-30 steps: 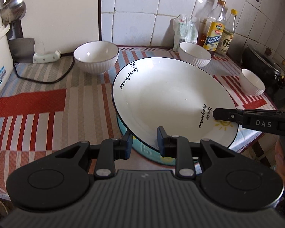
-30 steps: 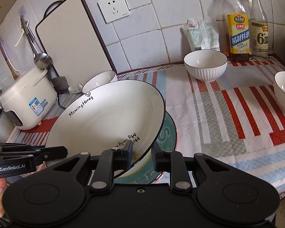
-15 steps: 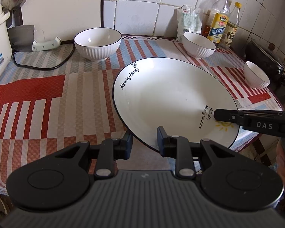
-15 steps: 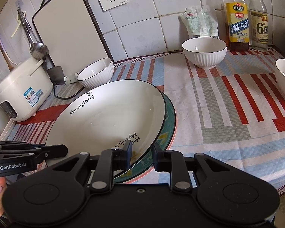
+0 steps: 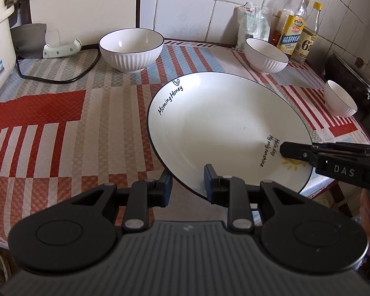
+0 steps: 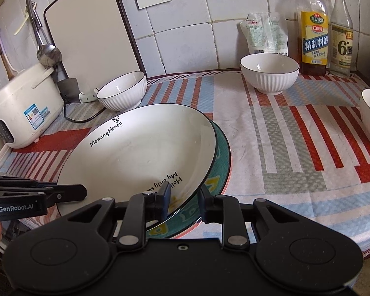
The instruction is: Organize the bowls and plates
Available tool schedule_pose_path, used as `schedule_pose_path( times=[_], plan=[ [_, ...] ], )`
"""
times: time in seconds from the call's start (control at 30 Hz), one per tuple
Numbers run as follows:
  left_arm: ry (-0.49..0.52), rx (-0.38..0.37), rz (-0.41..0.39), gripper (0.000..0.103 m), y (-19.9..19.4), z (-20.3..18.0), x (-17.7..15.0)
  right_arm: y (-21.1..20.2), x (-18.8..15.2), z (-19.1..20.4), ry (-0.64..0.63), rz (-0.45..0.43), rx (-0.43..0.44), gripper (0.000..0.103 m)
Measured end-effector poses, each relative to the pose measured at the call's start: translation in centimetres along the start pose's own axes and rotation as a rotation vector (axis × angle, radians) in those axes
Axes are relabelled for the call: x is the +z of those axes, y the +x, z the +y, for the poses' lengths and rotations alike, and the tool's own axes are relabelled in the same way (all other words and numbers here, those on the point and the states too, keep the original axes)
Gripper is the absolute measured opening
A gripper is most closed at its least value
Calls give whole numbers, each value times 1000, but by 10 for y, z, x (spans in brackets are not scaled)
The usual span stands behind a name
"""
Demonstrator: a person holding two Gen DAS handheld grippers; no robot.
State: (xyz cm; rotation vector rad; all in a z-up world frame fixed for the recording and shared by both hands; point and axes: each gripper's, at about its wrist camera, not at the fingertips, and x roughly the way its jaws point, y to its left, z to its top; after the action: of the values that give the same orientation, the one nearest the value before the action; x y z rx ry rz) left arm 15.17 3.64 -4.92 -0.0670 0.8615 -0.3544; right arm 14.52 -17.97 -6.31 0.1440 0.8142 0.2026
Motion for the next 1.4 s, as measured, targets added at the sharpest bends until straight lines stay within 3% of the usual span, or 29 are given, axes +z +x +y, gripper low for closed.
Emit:
schedule_pose_path(
  times=[0.3, 0.5, 0.63, 0.7, 0.77, 0.8, 0.87, 0.93, 1.03, 1.13, 1.3, 1.4],
  plan=[
    [-10, -21, -5, 25, 5, 0, 0, -4, 4, 9, -145, -8, -74, 34],
    [15, -6, -10, 25, 5, -4, -2, -6, -3, 19, -250, -36, -167, 33],
    [35, 6, -15, 25, 5, -7, -3, -10, -5, 13, -238, -58, -140, 30],
    [57, 18, -17, 25, 4, -11, -4, -15, -7, 17, -264, -89, -106, 15],
    [66, 23, -13, 25, 4, -11, -3, -17, -8, 25, -250, -59, 50, 10],
    [66, 20, -11, 25, 4, -12, -3, -17, -9, 30, -241, -45, 65, 10],
    [70, 7, -12, 26, 3, -9, -4, -21, -12, 41, -282, -110, 2, 12],
    [84, 3, -25, 26, 0, -8, -5, -26, -13, 39, -281, -159, 13, 13],
    [209, 80, -94, 27, -9, -17, -10, -31, -14, 24, -226, -184, 74, 13],
    [317, 145, -185, 27, -20, -25, -17, -35, -22, 8, -206, -213, 74, 14],
    [311, 84, -185, 27, -25, -25, -18, -36, -31, -14, -176, -234, 80, 16],
    [313, 74, -213, 27, -31, -29, -23, -41, -37, -22, -184, -260, 83, 22]
  ],
)
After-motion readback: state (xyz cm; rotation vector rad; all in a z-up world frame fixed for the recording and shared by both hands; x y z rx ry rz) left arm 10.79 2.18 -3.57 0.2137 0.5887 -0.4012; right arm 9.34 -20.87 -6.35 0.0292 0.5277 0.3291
